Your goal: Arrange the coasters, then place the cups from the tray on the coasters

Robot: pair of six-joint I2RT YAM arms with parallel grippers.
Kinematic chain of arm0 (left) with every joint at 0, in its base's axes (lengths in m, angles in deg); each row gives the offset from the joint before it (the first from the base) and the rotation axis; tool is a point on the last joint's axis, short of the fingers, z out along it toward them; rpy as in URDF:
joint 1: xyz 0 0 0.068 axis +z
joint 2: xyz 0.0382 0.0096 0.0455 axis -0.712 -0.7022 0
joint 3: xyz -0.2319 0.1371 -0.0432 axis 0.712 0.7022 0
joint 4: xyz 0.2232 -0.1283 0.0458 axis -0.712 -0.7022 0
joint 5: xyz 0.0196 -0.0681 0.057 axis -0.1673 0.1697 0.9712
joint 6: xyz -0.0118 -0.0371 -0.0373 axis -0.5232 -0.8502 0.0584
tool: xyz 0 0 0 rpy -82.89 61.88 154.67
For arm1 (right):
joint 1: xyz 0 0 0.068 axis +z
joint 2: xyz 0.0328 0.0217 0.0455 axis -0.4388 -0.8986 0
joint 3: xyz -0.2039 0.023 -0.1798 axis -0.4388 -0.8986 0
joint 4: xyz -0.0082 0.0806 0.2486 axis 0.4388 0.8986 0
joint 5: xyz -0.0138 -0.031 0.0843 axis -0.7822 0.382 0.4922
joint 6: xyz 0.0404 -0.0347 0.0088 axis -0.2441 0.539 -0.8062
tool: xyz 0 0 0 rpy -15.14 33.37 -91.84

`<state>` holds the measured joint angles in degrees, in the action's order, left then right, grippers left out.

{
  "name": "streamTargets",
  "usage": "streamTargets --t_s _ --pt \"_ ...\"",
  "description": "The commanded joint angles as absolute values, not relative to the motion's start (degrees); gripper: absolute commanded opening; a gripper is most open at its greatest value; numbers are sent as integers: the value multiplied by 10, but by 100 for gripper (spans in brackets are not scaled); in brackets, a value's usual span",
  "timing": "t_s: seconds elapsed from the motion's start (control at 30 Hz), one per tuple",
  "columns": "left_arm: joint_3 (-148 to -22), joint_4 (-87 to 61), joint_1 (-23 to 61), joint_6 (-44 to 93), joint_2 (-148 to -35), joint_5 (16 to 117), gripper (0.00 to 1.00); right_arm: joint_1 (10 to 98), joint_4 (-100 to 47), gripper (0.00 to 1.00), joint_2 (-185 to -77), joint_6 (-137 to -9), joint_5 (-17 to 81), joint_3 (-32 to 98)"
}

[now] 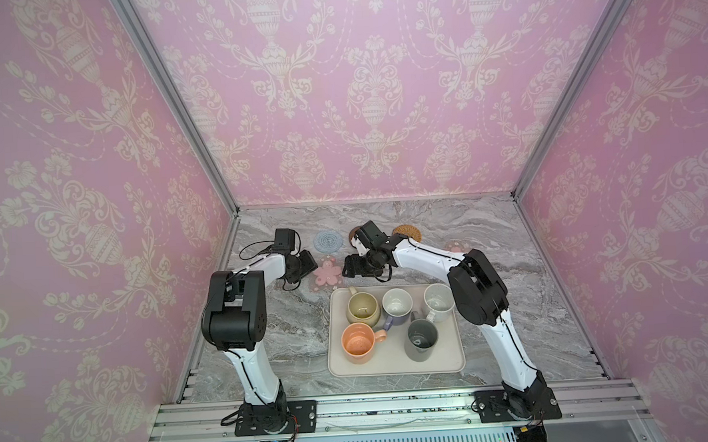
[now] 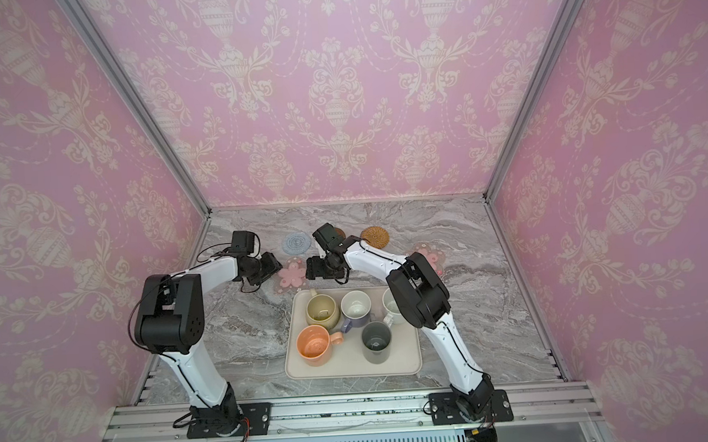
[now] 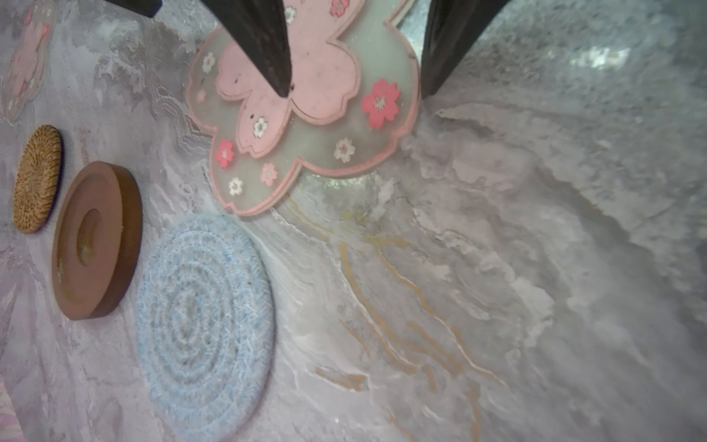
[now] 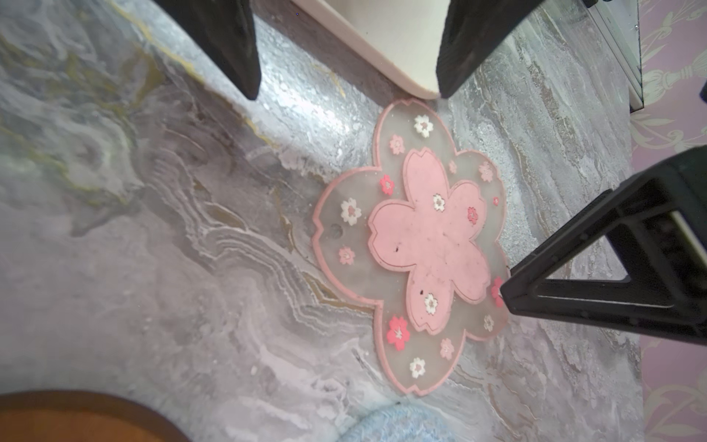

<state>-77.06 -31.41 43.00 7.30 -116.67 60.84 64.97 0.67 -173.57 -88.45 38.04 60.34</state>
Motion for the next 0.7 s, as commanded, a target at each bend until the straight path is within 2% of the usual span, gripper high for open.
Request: streamTargets --t_s 0.0,0.67 --pt "-736 -390 415 45 -1202 595 57 653 -4 74 -1747 -893 382 585" --pt "-726 -384 371 19 -1210 570 57 652 -46 74 -1767 -954 384 568"
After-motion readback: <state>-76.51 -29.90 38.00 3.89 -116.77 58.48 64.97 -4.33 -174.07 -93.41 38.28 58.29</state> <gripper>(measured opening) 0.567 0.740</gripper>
